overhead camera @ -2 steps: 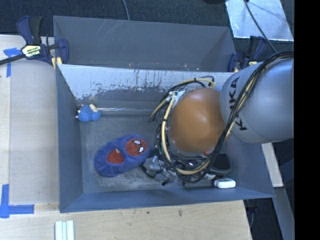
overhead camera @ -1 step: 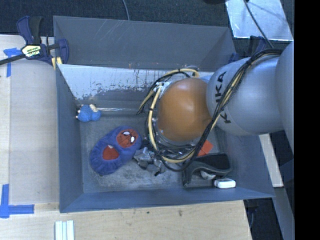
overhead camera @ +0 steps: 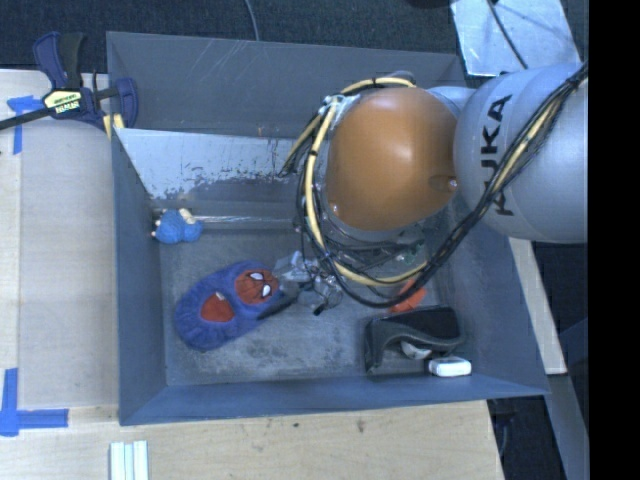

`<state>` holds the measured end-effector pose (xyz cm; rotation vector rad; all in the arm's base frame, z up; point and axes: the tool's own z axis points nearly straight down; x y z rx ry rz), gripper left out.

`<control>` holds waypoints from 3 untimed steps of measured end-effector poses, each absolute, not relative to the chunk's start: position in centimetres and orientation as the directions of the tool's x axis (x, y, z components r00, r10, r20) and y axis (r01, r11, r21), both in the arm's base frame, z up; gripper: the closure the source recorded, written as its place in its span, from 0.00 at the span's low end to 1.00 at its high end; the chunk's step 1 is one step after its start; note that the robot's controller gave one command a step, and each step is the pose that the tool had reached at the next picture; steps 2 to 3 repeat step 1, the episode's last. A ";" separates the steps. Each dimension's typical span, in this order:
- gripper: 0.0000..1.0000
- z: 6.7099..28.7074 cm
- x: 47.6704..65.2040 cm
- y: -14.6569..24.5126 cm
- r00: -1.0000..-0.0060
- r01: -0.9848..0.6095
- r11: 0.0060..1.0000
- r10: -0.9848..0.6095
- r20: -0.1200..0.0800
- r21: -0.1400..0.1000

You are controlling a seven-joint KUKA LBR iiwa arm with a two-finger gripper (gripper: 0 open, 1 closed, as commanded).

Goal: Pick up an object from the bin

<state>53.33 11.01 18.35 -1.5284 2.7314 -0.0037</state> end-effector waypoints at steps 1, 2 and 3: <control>1.00 28.0 51.6 12.1 -0.523 -0.852 0.523 -0.852 -0.009 -0.008; 1.00 28.0 51.6 12.1 -0.523 -0.852 0.523 -0.852 -0.009 -0.008; 1.00 28.0 51.6 12.1 -0.523 -0.852 0.523 -0.852 -0.009 -0.008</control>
Offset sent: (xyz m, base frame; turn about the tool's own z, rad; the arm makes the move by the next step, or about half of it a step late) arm -0.0191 0.0097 0.0913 -0.0022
